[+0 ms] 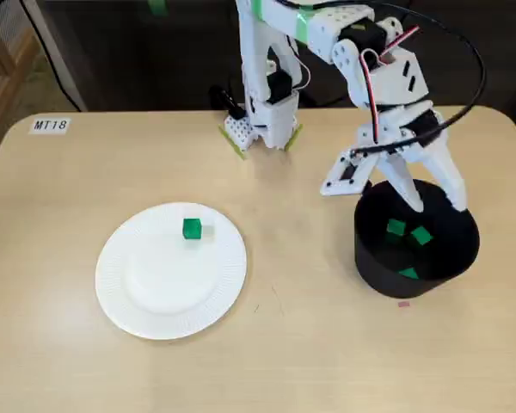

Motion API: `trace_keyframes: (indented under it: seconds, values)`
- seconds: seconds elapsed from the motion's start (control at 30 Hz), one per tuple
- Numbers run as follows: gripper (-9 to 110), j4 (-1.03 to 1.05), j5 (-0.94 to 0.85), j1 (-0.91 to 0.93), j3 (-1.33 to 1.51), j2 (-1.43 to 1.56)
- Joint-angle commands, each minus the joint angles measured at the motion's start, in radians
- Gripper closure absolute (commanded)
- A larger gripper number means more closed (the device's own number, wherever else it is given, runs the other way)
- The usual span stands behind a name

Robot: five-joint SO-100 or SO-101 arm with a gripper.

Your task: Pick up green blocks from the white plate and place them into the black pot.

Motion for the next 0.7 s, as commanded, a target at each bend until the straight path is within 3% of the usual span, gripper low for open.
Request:
trace_keyframes:
  seconds: [0.0,0.1,0.23,0.4,0.67]
  values:
    - [104,0.15,0.035,0.25,-0.018,0.112]
    - [104,0.348,0.026,0.497,-0.014,0.121]
    - [104,0.552,-0.127,0.733,-0.005,-0.005]
    - [104,0.643,-0.262,0.844,-0.002,-0.221]
    - [101,0.598,-0.287,0.905,-0.017,-0.23]
